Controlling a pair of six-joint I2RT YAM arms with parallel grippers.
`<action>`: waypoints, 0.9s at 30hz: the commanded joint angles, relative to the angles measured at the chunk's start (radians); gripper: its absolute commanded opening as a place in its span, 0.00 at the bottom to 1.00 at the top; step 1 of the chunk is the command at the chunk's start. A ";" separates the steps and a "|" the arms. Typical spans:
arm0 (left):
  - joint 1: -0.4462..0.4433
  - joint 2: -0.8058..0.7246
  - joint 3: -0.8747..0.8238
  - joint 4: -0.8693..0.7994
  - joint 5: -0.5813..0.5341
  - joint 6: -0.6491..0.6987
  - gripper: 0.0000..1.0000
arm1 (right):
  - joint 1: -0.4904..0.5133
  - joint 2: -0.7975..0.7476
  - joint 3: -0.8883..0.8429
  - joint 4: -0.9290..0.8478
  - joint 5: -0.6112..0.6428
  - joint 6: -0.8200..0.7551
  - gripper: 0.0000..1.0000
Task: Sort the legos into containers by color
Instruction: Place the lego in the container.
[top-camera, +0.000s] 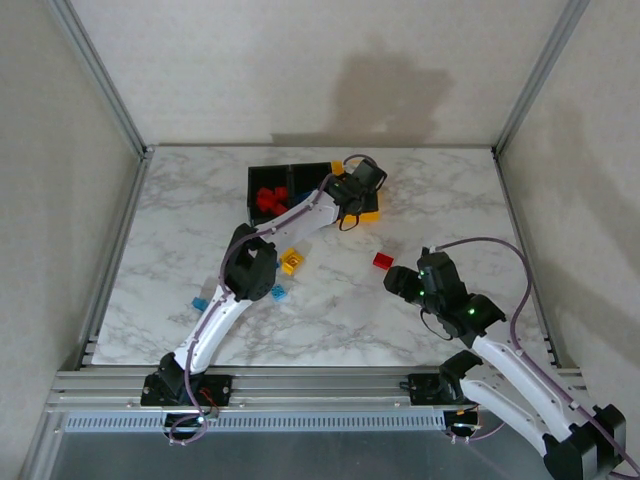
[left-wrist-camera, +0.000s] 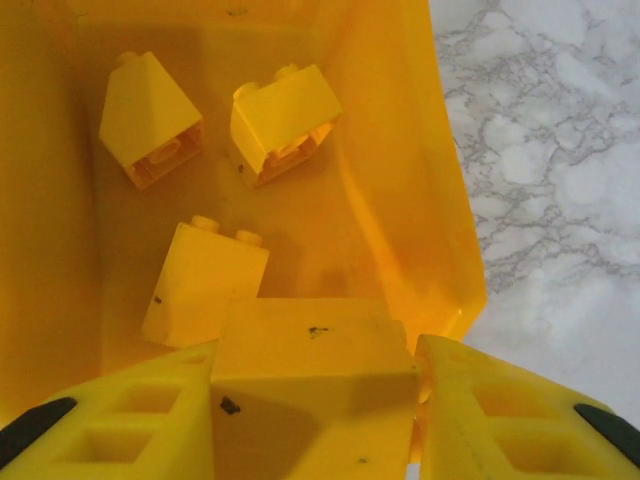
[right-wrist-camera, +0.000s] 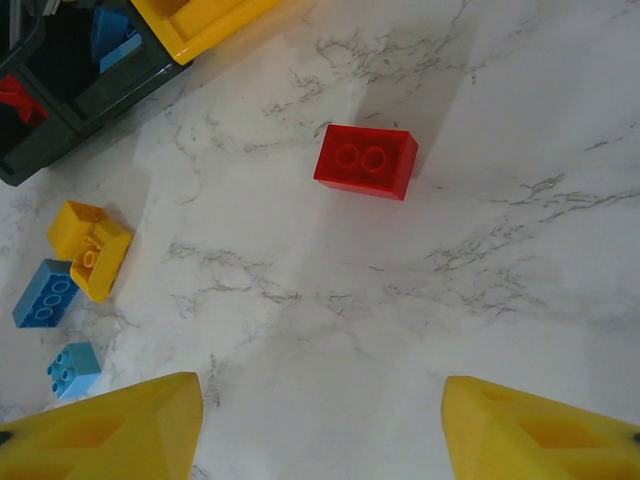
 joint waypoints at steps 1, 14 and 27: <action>0.013 0.022 0.049 0.039 -0.053 -0.015 0.36 | -0.006 -0.016 -0.020 -0.031 0.032 0.025 0.64; 0.024 0.018 0.049 0.099 0.002 -0.021 0.63 | -0.006 0.017 -0.012 -0.017 0.030 0.030 0.64; -0.018 -0.288 -0.230 0.149 0.064 0.023 0.65 | -0.006 0.099 0.051 0.020 0.036 -0.018 0.65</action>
